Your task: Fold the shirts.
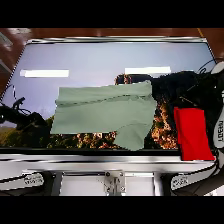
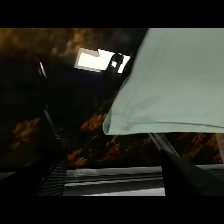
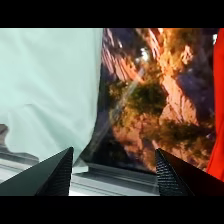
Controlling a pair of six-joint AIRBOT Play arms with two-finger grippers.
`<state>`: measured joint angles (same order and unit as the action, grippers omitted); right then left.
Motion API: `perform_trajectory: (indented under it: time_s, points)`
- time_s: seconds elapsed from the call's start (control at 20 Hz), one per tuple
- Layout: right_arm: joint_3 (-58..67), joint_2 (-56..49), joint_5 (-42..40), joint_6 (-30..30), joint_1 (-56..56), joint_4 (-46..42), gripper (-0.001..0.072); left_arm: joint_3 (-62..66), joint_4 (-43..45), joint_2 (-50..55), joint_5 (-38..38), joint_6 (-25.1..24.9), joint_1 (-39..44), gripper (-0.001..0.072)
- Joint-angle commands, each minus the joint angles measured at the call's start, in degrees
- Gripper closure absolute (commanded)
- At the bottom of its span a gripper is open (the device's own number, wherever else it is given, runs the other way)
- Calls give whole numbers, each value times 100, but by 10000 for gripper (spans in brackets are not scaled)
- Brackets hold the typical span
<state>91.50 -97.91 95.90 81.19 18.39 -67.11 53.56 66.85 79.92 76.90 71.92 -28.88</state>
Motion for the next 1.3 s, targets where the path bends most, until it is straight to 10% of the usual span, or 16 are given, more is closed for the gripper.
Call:
perform_trajectory:
  time_s: [0.0,0.4,0.5,0.6,0.75,1.25]
  points:
    - [-887,435,-686,-63,223,409,86,-931,-516,-229,-706,-356,-286,25]
    - [-949,433,-787,-44,203,411,86,-953,-1097,437,-1287,-376,105,57]
    - [-949,433,-791,-26,203,409,86,-951,-1128,459,-1539,-264,214,330]
    - [-951,433,-787,26,199,402,86,-949,-1248,459,-1611,-240,225,350]
    - [-1106,463,-651,48,-48,52,87,-949,-1250,424,-1464,-302,225,645]
    - [-4389,1248,-2380,-247,-905,1261,75,-949,-1279,-107,-1272,-533,225,670]
